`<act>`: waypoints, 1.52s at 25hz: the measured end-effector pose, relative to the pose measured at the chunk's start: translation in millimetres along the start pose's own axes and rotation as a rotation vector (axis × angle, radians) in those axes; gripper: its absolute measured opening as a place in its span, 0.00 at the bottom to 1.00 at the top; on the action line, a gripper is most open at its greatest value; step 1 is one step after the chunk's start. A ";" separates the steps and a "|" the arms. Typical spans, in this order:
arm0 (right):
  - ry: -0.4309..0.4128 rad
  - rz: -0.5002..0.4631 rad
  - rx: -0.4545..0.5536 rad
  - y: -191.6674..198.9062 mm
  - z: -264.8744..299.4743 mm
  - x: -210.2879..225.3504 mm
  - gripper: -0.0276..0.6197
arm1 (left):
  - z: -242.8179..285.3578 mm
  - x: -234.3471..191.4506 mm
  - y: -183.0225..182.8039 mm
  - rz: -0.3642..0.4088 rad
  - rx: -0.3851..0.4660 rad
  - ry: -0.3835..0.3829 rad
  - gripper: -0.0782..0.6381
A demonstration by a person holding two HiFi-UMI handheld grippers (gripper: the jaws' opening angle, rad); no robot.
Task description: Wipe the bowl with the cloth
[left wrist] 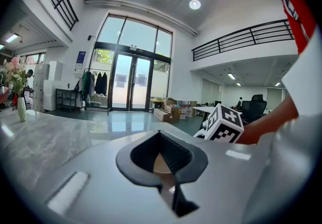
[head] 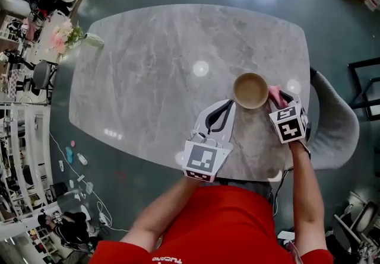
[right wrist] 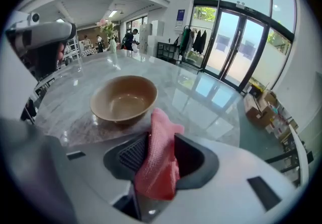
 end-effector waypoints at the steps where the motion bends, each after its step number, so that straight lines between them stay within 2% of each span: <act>1: -0.014 0.012 0.011 0.4 -2.0 0.2 0.28 | -0.3 -0.3 0.4 -0.002 -0.001 0.002 0.12; 6: -0.063 0.084 0.084 5.3 -21.7 6.2 0.34 | -2.3 1.2 0.8 -0.003 -0.005 0.020 0.12; 11: -0.094 0.174 0.210 9.6 -53.7 8.1 0.36 | -4.5 7.5 -3.9 0.012 0.002 0.046 0.12; 14: -0.136 0.215 0.334 9.2 -77.0 3.1 0.36 | -5.1 11.4 -7.6 0.020 0.014 0.065 0.12; 19: -0.195 0.230 0.612 1.7 -128.8 -11.3 0.36 | -11.8 17.8 -26.2 0.030 0.064 0.106 0.12; 22: -0.212 0.226 0.711 -3.5 -154.3 -26.3 0.36 | -21.3 19.8 -42.0 -0.017 0.091 0.118 0.12; 24: -0.218 0.221 0.758 -5.0 -166.9 -36.3 0.35 | -27.6 19.5 -50.4 -0.013 0.122 0.138 0.12; 30: -0.201 0.200 0.919 -7.0 -202.5 -56.6 0.17 | -45.9 28.5 -73.1 -0.011 0.181 0.221 0.12; 34: -0.188 0.166 0.991 -8.8 -219.0 -67.1 0.15 | -54.4 36.1 -79.5 -0.005 0.194 0.265 0.12; 38: -0.163 0.136 1.018 -13.3 -229.8 -77.6 0.11 | -61.4 39.4 -83.3 -0.017 0.207 0.291 0.12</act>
Point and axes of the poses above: the fingertips, and each gripper's own axes: z forward along the fingers, x to its right, y out of its underside, the point moved 10 cm from there along -z, backward along the fingers, and after that the axes turned 1 degree about -y, right-handed, at the moved point
